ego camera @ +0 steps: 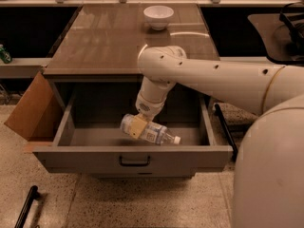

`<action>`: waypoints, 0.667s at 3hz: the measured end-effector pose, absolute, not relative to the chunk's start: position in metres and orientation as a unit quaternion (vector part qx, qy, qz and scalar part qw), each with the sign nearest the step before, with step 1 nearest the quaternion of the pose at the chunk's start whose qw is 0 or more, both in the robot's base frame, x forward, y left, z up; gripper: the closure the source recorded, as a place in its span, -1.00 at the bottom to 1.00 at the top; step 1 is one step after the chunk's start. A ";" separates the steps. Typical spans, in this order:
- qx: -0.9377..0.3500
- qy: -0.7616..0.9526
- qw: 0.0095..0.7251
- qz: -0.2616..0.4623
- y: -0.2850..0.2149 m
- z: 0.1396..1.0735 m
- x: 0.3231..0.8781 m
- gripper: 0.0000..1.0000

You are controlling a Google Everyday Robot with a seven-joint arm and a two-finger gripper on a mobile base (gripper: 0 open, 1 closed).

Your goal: Place blue plastic bottle into top drawer

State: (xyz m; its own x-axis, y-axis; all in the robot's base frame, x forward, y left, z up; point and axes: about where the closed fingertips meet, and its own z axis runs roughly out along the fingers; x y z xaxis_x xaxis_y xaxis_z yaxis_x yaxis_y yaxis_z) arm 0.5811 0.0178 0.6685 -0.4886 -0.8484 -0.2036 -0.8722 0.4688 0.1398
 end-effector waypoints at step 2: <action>-0.469 0.875 0.062 0.102 0.006 0.648 0.598 0.19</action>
Offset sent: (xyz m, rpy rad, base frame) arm 0.0263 -0.0215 -0.0231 -0.0155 -0.0348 -0.1254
